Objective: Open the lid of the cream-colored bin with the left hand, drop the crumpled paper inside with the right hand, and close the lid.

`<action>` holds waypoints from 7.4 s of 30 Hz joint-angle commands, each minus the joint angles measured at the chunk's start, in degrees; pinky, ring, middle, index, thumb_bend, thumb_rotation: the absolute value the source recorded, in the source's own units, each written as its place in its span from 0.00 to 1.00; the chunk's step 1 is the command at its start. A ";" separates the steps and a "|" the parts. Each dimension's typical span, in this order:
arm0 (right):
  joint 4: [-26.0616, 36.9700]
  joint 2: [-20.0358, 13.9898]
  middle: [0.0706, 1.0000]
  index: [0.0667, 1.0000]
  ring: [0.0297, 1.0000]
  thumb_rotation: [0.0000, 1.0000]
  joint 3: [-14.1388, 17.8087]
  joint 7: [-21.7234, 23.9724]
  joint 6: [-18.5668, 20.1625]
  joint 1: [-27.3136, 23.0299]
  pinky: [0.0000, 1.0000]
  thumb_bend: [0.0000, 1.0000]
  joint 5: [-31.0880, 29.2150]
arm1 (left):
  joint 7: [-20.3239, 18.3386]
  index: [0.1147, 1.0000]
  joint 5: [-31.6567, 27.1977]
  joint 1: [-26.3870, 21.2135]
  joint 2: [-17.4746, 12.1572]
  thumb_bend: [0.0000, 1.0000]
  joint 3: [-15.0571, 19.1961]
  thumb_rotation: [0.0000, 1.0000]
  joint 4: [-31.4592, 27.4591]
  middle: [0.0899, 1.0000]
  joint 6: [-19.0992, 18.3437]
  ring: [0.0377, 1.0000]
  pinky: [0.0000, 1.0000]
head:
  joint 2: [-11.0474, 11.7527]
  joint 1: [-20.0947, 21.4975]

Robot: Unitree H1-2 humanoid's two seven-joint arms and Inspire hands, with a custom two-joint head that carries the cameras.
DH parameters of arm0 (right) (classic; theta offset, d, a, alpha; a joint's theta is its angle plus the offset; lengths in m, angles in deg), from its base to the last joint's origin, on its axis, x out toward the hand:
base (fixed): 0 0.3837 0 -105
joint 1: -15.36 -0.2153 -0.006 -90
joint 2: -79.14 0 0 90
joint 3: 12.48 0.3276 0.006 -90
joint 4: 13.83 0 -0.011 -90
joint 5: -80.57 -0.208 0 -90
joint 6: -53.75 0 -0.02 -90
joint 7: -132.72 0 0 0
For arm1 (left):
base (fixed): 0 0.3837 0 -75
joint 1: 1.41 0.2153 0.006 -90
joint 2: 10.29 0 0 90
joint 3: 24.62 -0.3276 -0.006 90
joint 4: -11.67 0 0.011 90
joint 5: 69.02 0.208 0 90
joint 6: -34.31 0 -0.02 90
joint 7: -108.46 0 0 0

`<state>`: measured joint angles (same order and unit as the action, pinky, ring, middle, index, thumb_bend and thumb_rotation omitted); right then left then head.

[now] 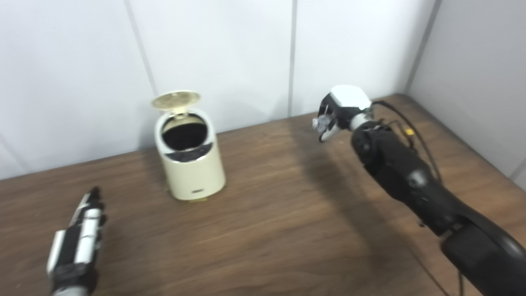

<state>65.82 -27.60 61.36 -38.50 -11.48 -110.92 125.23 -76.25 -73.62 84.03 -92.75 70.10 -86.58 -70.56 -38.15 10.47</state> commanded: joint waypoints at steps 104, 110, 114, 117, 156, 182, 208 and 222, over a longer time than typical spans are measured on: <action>-0.04 24.26 0.48 0.50 0.37 0.00 -3.41 -12.96 -25.86 -8.23 0.30 0.49 5.71 | 4.07 0.99 5.19 1.98 5.70 0.59 -3.62 0.79 1.95 0.97 8.74 1.00 1.00 | 4.11 -10.48; -2.14 24.36 0.49 0.50 0.37 0.00 -3.24 -13.73 -25.59 -8.60 0.30 0.49 5.69 | 4.12 0.99 4.44 1.97 6.04 0.58 -3.34 0.79 1.62 0.96 8.69 1.00 1.00 | 3.95 -10.35; -4.02 24.10 0.49 0.50 0.38 0.00 -3.50 -14.55 -25.98 -9.09 0.30 0.49 5.94 | 4.32 0.99 4.40 1.96 6.12 0.58 -3.33 0.79 1.42 0.96 8.44 1.00 1.00 | 3.87 -10.44; -5.06 23.99 0.49 0.49 0.38 0.00 -3.56 -14.77 -26.00 -9.26 0.30 0.49 5.85 | 4.39 0.99 4.39 1.90 6.12 0.59 -3.32 0.79 1.33 0.96 8.33 1.00 1.00 | 3.80 -10.49; -7.26 22.67 0.48 0.52 0.38 0.00 -6.85 -10.86 -19.38 -10.00 0.34 0.49 8.56 | 4.97 0.99 3.77 2.07 7.05 0.60 -3.18 0.74 1.09 0.95 8.53 0.98 1.00 | 2.91 -10.08; -6.52 21.34 0.17 0.59 0.09 0.12 -9.31 -8.65 -16.52 -9.81 0.06 0.99 11.31 | 5.04 0.99 3.98 1.32 7.12 0.61 -2.95 0.74 2.06 0.96 9.19 0.97 1.00 | 3.31 -9.98; -6.47 20.94 0.22 0.59 0.13 0.11 -8.63 -7.69 -17.05 -9.82 0.09 0.99 8.08 | 5.15 0.99 3.56 1.09 8.02 0.60 -2.98 0.72 2.45 0.96 9.39 0.97 1.00 | 3.05 -10.46; -3.95 22.25 0.60 0.62 0.54 0.31 -2.11 -0.51 -11.56 -9.63 0.48 0.79 -4.49 | 5.71 0.99 4.12 1.45 8.57 0.61 -3.25 0.74 2.61 0.96 9.39 0.97 1.00 | 3.10 -10.61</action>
<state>60.76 -5.37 58.03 -38.85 -23.29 -119.20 121.72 -70.56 -69.41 86.42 -84.84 67.32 -84.23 -61.94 -34.98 -0.09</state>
